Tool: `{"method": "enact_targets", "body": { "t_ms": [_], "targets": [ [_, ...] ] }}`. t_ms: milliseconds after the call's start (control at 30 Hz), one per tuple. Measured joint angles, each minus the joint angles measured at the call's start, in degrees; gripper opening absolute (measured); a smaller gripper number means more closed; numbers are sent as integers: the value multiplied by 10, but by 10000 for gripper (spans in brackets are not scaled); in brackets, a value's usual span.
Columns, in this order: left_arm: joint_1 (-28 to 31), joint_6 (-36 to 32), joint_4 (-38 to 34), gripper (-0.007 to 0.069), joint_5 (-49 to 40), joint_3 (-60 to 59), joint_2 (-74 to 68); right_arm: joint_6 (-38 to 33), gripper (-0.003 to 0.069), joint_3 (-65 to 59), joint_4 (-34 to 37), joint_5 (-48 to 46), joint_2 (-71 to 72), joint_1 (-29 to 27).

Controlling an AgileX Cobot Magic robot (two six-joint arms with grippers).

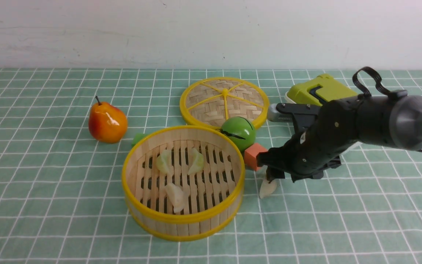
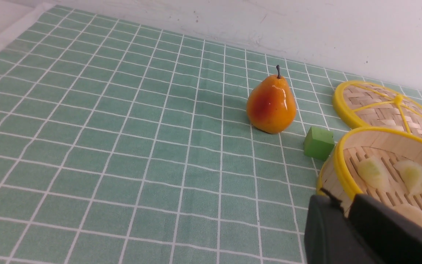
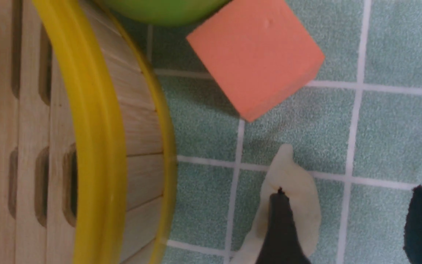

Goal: Put the dumplings into the steamer on the table with the blue tablecloth.
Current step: 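Reach for and grasp a dumpling lying on the table beside the steamer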

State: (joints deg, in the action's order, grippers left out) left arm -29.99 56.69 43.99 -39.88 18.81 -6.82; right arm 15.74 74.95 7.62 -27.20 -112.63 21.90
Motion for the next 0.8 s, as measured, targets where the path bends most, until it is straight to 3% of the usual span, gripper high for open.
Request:
{"method": "enact_targets", "body": {
  "t_ms": [600,733,800],
  "targets": [
    [0,0,0,92,-1,0,0,-1,423,6,43,-5,-1,1],
    [0,0,0,92,-1,0,0,-17,342,7,52,-15,-21,1],
    [0,0,0,92,-1,0,0,-51,233,7,54,-30,-21,1]
  ]
}}
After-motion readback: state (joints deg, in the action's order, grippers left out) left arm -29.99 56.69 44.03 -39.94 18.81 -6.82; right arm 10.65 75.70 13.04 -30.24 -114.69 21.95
